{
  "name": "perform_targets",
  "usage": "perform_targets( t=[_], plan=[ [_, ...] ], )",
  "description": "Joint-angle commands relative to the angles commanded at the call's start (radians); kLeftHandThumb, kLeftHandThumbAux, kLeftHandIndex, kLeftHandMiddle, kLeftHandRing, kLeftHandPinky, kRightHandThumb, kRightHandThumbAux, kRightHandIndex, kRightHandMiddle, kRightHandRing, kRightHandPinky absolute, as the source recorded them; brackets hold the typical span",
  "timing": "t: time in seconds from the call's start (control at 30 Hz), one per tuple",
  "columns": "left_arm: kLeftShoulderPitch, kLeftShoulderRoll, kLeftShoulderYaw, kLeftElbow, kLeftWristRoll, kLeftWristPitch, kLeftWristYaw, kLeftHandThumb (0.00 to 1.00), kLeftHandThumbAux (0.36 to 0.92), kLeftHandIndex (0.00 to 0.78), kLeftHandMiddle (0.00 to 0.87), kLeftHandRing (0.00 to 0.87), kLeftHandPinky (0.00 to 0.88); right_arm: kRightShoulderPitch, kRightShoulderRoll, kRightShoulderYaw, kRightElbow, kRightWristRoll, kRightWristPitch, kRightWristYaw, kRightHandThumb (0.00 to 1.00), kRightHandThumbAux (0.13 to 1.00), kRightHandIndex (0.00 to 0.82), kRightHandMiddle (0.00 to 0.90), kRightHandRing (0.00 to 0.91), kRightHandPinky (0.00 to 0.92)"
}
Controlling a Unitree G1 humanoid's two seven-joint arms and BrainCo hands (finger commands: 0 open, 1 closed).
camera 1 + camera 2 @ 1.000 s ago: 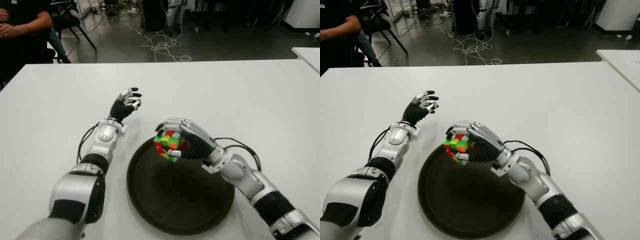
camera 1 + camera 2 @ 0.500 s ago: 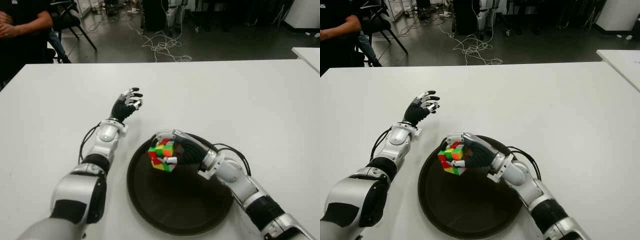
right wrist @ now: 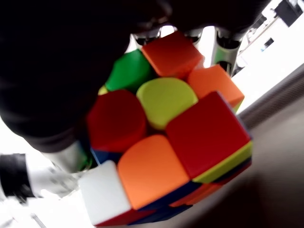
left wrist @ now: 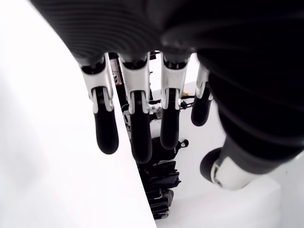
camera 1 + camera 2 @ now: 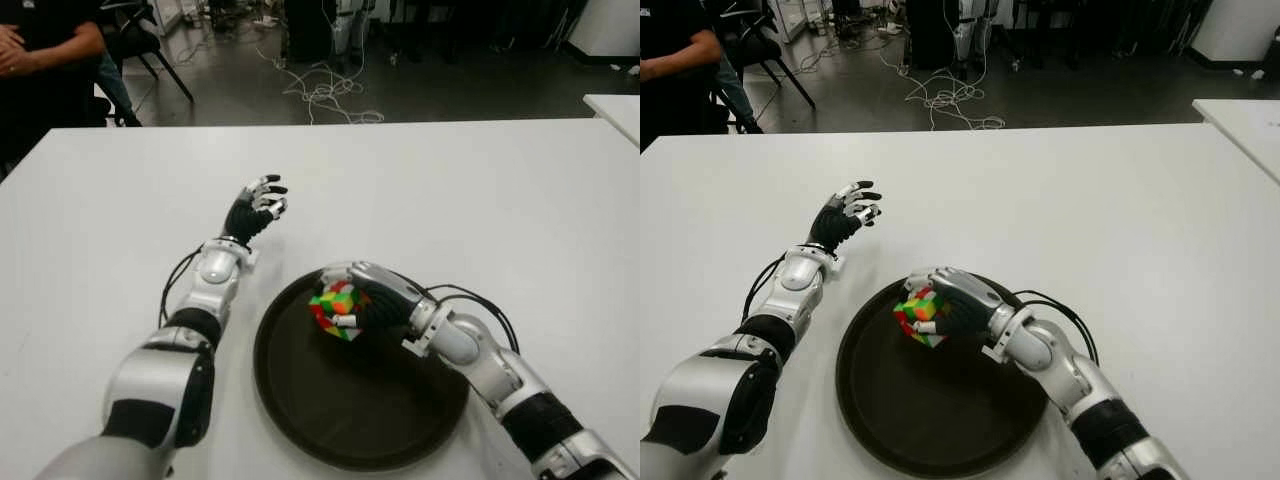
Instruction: Pick up the Rubik's Cube and put it in the plate
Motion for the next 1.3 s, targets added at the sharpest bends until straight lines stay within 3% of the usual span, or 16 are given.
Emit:
perform_targets(
  t=[0.03, 0.1, 0.23, 0.6, 1.3],
  plan=[
    [0.000, 0.000, 0.000, 0.000, 0.000, 0.000, -0.001, 0.205, 0.693, 0.190, 0.275, 0.325, 0.370, -0.001, -0.007, 0.006, -0.016, -0.002, 0.025, 0.031, 0.225, 0.809, 0.131, 0.115, 0.095, 0.064],
    [0.000, 0.001, 0.000, -0.001, 0.000, 0.000, -0.003, 0.199, 0.687, 0.188, 0.273, 0.324, 0.368, 0.001, -0.015, 0.011, -0.041, -0.004, 0.061, 0.070, 0.115, 0.786, 0.067, 0.058, 0.048, 0.032],
    [0.001, 0.003, 0.000, -0.001, -0.001, -0.001, -0.007, 0.194, 0.679, 0.182, 0.268, 0.319, 0.364, 0.010, -0.018, 0.011, -0.074, -0.005, 0.101, 0.097, 0.024, 0.712, 0.013, 0.012, 0.010, 0.006],
    [0.003, 0.007, -0.001, -0.001, 0.002, -0.009, -0.007, 0.183, 0.706, 0.193, 0.279, 0.321, 0.363, 0.006, -0.016, 0.018, -0.074, -0.024, 0.117, 0.093, 0.000, 0.593, 0.000, 0.000, 0.000, 0.000],
    [0.003, 0.007, 0.002, 0.002, -0.002, -0.025, -0.016, 0.195, 0.705, 0.197, 0.282, 0.324, 0.369, -0.023, -0.023, 0.022, -0.033, -0.069, 0.112, 0.060, 0.000, 0.553, 0.000, 0.000, 0.000, 0.000]
  ],
)
